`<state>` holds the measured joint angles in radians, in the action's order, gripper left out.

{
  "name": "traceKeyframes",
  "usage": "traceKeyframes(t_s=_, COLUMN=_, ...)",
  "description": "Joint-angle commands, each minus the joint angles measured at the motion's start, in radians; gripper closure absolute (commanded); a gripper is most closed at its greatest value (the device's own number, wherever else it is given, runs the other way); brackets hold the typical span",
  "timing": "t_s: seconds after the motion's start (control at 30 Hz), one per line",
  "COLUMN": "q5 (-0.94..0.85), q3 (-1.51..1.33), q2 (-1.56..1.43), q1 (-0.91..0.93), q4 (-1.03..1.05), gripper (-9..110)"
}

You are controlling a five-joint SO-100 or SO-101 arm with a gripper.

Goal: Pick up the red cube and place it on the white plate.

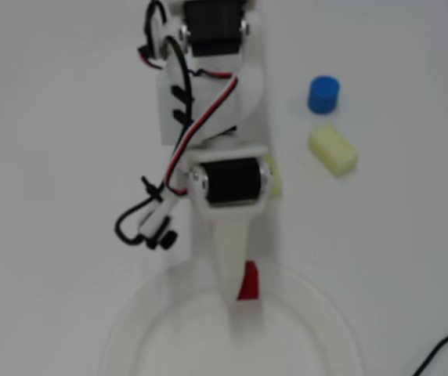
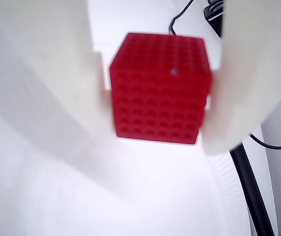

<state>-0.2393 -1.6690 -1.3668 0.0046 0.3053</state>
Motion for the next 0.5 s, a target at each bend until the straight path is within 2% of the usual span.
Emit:
traceKeyframes(t_s=0.0, q5=0.075, q3=0.048, q2=-0.037, q1=0.000, q4=0.077, gripper=87)
traceKeyframes(t_s=0.23, q5=0.066, q3=0.077, q2=-0.091, q1=0.008, q4=0.293, gripper=69)
traceKeyframes(t_s=0.47, q5=0.098, q3=0.074, q2=-0.276, q1=0.025, q4=0.502, gripper=66)
